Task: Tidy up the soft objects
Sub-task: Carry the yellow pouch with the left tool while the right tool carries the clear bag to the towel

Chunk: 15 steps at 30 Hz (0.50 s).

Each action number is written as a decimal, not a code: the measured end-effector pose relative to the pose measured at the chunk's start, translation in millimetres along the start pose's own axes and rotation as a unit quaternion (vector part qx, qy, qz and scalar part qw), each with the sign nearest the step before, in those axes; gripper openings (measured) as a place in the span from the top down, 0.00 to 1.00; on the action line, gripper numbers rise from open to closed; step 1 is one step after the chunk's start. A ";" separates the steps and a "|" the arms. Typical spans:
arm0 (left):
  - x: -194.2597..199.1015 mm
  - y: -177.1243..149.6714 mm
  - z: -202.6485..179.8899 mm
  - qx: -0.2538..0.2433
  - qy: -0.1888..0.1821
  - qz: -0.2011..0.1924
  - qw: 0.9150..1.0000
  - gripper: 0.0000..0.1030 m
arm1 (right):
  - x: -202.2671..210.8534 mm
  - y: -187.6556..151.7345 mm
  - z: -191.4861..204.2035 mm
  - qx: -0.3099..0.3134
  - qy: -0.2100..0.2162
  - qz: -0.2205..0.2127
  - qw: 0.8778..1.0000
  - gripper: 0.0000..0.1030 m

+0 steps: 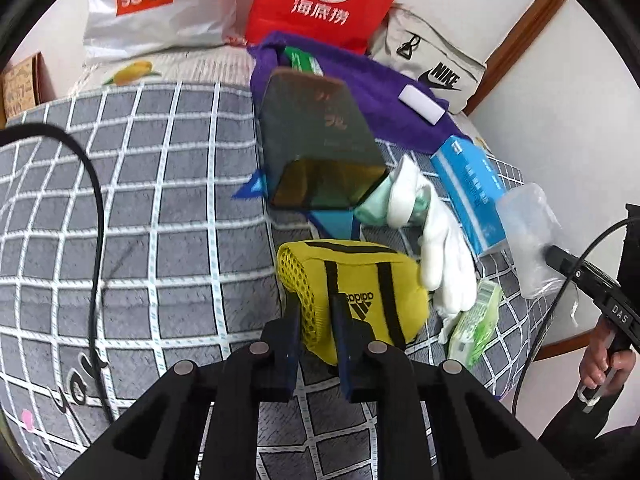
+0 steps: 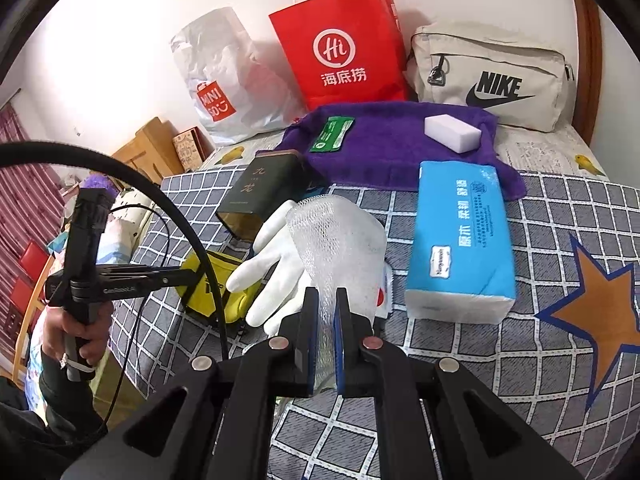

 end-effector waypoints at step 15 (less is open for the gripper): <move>29.7 34.9 -2.7 -0.006 -0.008 -0.043 0.999 0.88 | -0.7 33.2 3.6 0.021 -0.005 -0.012 1.000 0.93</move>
Point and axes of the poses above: each gripper's, at about its wrist camera, not at the fingertips, and x roughly against the way its jaws point, z to its left, y to its top, the point moved 5 cm from there along -x, roughly the way its jaws point, and after that the axes turned 10 degrees about -z, right-handed, at the moved point
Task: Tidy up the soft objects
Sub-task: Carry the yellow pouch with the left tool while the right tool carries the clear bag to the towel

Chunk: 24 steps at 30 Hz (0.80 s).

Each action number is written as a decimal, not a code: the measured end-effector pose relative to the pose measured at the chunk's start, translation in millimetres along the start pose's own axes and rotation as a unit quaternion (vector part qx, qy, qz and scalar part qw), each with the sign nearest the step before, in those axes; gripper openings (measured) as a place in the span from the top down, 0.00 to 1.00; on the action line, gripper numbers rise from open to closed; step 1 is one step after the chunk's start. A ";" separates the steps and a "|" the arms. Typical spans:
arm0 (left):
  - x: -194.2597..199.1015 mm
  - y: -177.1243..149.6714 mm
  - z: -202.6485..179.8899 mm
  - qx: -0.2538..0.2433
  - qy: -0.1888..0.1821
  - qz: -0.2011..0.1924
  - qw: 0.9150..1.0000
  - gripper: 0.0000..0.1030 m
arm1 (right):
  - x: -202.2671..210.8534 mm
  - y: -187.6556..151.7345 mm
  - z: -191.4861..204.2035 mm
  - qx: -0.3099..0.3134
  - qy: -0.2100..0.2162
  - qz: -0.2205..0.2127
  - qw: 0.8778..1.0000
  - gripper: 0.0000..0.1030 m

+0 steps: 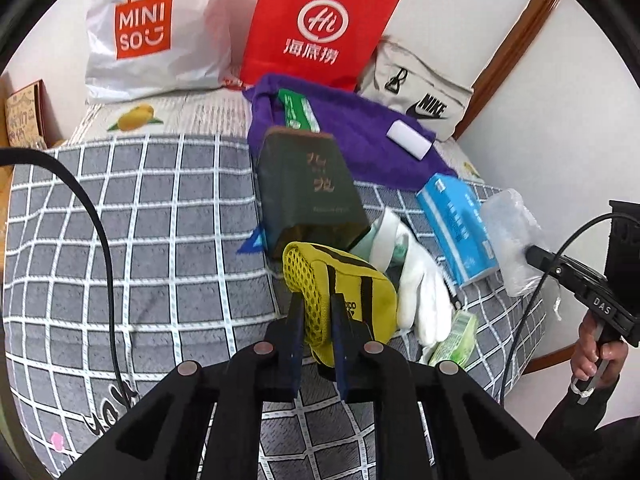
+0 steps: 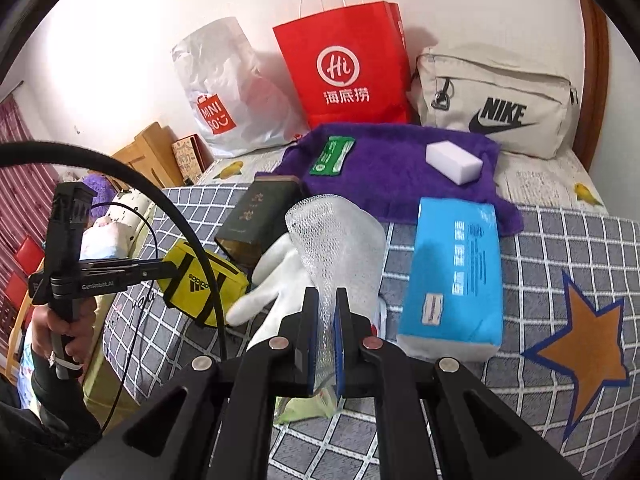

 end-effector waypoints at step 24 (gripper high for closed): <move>-2.5 110.2 -22.9 -0.032 -0.007 -0.065 0.997 0.88 | -28.8 70.8 -41.8 -0.003 -0.044 -0.026 0.999 0.93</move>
Point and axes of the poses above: each gripper's, at about its wrist camera, not at the fingertips, and x roughly against the way its jaws point, z to its left, y to its top, the point moved 5 cm from there along -x, roughly the way its jaws point, and after that the axes turned 10 degrees about -z, right-handed, at the moved point
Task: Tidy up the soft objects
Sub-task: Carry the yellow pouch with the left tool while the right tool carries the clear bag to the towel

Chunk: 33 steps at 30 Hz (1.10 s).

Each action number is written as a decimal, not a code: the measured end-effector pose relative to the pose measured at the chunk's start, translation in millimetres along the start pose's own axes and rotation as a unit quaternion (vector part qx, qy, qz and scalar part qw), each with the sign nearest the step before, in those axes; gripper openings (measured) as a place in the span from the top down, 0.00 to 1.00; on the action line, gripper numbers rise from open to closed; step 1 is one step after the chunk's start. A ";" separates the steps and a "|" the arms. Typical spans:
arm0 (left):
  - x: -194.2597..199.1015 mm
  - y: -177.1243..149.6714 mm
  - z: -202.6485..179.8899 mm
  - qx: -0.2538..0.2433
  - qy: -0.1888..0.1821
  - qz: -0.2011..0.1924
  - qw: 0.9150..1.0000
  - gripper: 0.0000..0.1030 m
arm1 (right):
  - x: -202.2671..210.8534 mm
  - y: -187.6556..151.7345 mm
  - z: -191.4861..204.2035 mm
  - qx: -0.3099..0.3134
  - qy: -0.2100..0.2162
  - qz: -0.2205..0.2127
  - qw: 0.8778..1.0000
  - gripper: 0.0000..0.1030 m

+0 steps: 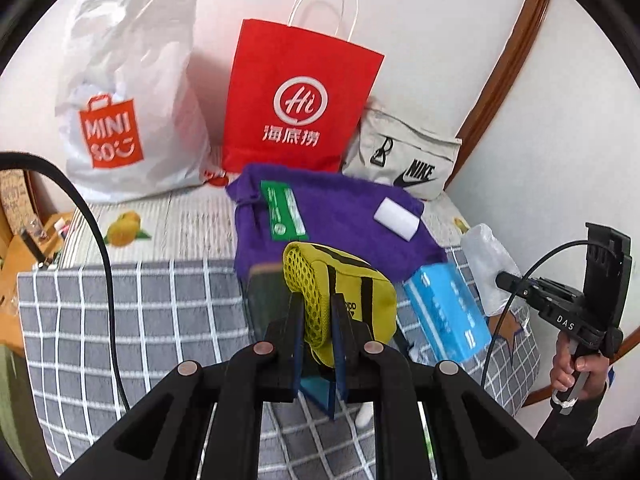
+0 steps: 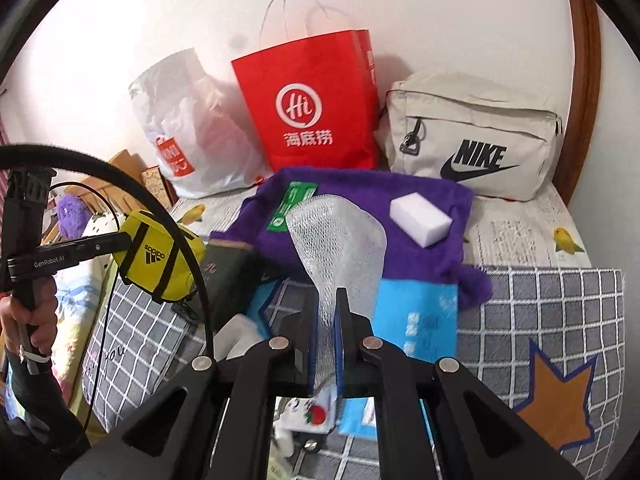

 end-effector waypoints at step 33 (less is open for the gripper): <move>-147.0 71.1 18.2 0.011 -0.021 0.043 0.999 0.88 | -156.2 38.6 -91.0 0.010 -0.100 0.091 0.991 0.93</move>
Point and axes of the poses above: each gripper's, at about its wrist camera, not at the fingertips, and x roughly against the way its jaws point, z to its left, y to its top, the point moved 5 cm from there along -x, roughly the way its jaws point, and after that the axes turned 10 degrees about -z, right-handed, at the moved point
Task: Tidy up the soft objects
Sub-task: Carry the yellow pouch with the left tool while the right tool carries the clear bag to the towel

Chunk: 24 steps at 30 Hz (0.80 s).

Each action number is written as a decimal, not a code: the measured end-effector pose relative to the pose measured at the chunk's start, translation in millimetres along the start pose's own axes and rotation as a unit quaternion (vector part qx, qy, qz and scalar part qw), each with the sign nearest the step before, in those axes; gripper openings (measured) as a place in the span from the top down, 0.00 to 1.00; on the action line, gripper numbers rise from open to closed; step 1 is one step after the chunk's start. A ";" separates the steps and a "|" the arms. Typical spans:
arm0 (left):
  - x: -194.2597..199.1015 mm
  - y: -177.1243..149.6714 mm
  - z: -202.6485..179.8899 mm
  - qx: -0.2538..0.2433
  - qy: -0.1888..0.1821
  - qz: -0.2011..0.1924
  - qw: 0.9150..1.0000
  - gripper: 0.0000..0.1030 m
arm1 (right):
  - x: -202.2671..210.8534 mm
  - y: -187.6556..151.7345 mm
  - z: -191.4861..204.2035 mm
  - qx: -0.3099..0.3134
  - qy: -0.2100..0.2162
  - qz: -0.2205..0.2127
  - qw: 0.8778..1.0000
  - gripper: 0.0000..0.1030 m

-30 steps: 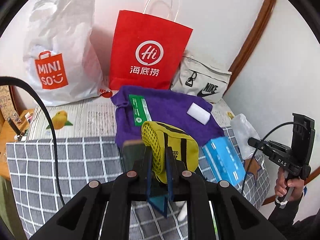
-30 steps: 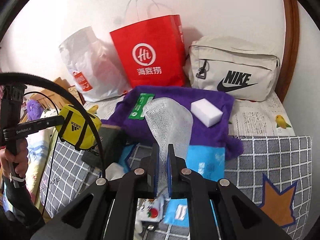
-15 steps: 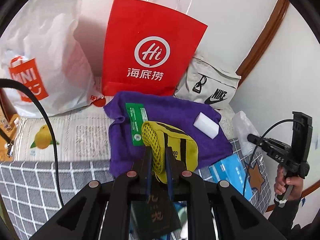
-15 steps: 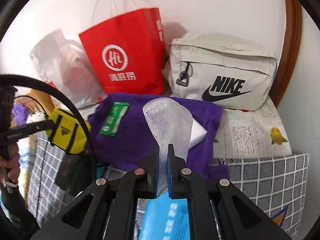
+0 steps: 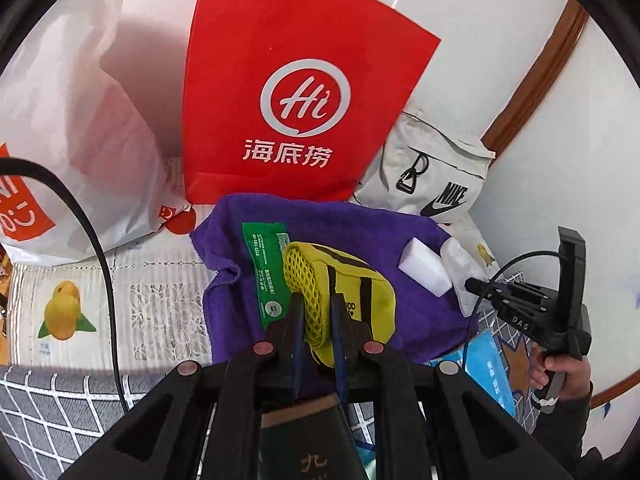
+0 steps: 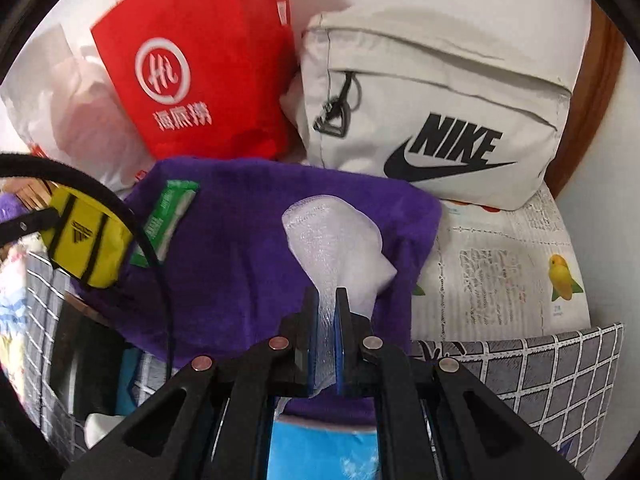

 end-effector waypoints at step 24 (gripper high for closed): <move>-63.4 -20.1 11.8 0.005 0.013 0.065 0.998 0.87 | -22.8 -2.6 5.8 -0.014 0.058 0.028 0.998 0.52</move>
Point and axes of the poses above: each gripper's, at about its wrist camera, not at the fingertips, and x roughly against the way its jaws point, z to its left, y to its top, the point moved 5 cm from there along -x, roughly the way its jaws point, and after that the axes turned 10 degrees about -z, right-handed, at the moved point
